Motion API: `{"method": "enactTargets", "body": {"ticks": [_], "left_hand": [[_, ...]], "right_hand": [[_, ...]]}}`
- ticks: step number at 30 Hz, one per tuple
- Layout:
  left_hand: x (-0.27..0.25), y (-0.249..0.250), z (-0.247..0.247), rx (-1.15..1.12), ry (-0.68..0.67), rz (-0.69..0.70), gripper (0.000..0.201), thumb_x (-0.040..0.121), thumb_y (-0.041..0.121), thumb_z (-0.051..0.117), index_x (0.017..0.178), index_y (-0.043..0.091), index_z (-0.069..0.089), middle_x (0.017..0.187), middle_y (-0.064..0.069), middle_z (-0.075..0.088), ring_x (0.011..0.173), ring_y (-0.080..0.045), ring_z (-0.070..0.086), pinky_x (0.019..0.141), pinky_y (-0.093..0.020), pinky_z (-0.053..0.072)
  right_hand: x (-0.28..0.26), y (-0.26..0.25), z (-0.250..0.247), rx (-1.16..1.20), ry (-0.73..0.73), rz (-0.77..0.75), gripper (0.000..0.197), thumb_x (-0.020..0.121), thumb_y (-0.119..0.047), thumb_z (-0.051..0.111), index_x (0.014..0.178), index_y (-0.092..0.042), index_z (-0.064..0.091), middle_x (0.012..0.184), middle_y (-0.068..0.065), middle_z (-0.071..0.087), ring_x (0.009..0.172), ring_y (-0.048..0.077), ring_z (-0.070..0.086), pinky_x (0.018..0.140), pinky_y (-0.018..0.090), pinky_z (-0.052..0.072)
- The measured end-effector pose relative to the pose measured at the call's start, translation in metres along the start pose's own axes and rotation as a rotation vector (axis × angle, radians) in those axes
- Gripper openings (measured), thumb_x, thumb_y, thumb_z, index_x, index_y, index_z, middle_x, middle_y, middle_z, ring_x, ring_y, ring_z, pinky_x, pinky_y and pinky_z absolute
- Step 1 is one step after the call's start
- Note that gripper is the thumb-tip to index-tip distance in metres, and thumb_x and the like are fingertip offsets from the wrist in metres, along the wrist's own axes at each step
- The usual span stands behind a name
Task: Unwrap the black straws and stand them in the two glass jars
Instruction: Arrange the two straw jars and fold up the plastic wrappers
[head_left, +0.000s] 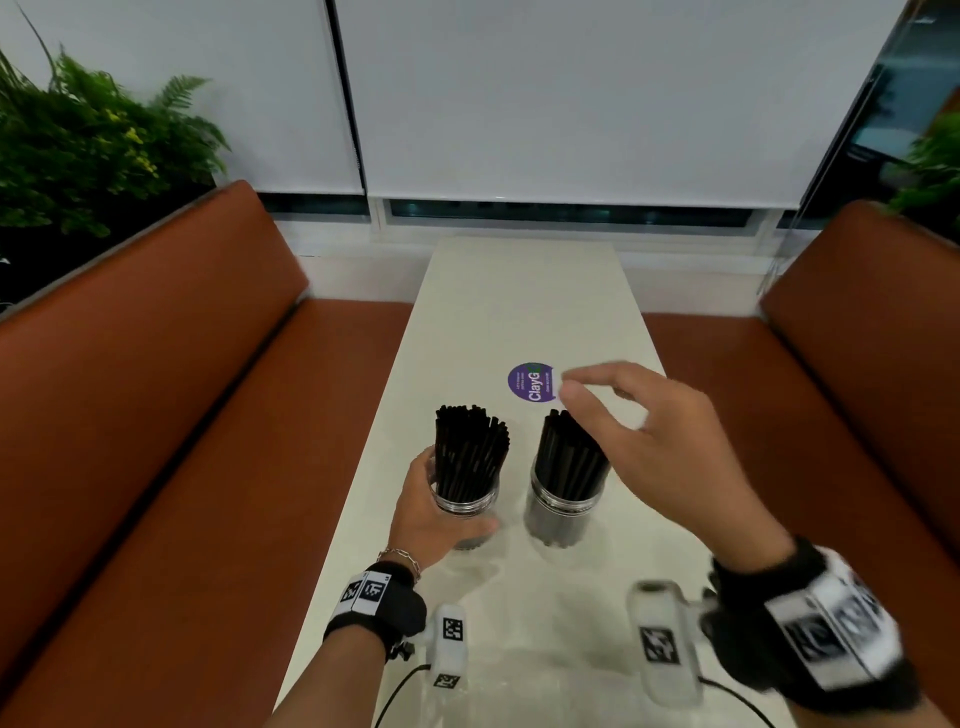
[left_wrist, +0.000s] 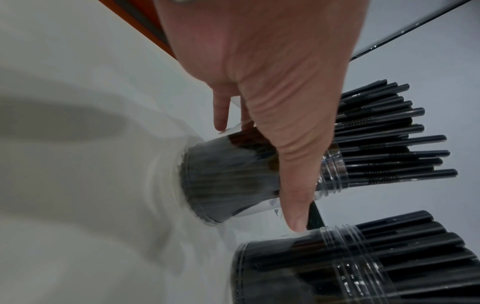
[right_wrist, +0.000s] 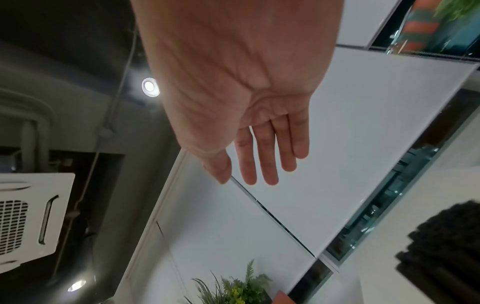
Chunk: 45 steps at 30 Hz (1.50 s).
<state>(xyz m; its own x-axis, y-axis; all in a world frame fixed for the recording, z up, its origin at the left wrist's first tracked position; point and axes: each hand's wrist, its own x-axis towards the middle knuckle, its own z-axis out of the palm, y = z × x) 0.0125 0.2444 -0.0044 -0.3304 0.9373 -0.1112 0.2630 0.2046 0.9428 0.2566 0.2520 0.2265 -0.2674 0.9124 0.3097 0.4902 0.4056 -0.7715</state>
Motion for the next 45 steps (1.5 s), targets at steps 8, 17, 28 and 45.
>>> {"method": "enactTargets", "body": {"ticks": [8, 17, 28, 45], "left_hand": [[-0.018, -0.002, -0.008, 0.027, 0.054, -0.082, 0.154, 0.045, 0.033, 0.11, 0.168, 0.028, 0.016, 0.165, 0.0, 0.042, 0.151, -0.02, 0.042, 0.126, -0.046, 0.037], [-0.094, -0.008, -0.017, 0.082, 0.161, -0.271, 0.109, 0.075, 0.033, 0.097, 0.162, 0.024, 0.032, 0.159, -0.009, 0.05, 0.142, -0.03, 0.053, 0.116, -0.048, 0.048], [-0.243, -0.04, 0.025, 0.311, 0.066, -0.498, 0.096, 0.063, 0.039, 0.102, 0.145, 0.015, 0.057, 0.14, -0.007, 0.067, 0.112, -0.023, 0.067, 0.101, -0.029, 0.048], [-0.294, -0.005, -0.015, -0.259, 0.043, -0.473, 0.018, 0.094, -0.003, 0.076, 0.105, 0.011, 0.081, 0.1, -0.014, 0.084, 0.069, -0.018, 0.076, 0.05, -0.025, 0.047]], "right_hand": [[-0.121, 0.079, -0.049, -0.219, -0.187, 0.328, 0.029, 0.081, -0.069, 0.064, 0.101, -0.051, 0.074, 0.105, -0.046, 0.069, 0.102, -0.005, 0.066, 0.076, 0.017, 0.051], [-0.226, 0.194, -0.006, -0.454, -0.47, 0.765, 0.158, 0.019, -0.113, 0.024, 0.153, -0.029, 0.037, 0.15, -0.001, 0.052, 0.139, 0.015, 0.055, 0.114, 0.029, 0.043], [-0.253, 0.199, 0.013, -0.32, -0.345, 0.8, 0.088, 0.074, -0.053, 0.088, 0.146, -0.023, 0.048, 0.113, -0.008, 0.065, 0.109, 0.015, 0.065, 0.095, 0.027, 0.049], [-0.271, 0.169, -0.027, 0.57, -0.175, 0.643, 0.016, 0.081, -0.02, 0.089, 0.089, -0.017, 0.075, 0.136, -0.019, 0.067, 0.129, 0.007, 0.06, 0.107, 0.034, 0.042]]}}
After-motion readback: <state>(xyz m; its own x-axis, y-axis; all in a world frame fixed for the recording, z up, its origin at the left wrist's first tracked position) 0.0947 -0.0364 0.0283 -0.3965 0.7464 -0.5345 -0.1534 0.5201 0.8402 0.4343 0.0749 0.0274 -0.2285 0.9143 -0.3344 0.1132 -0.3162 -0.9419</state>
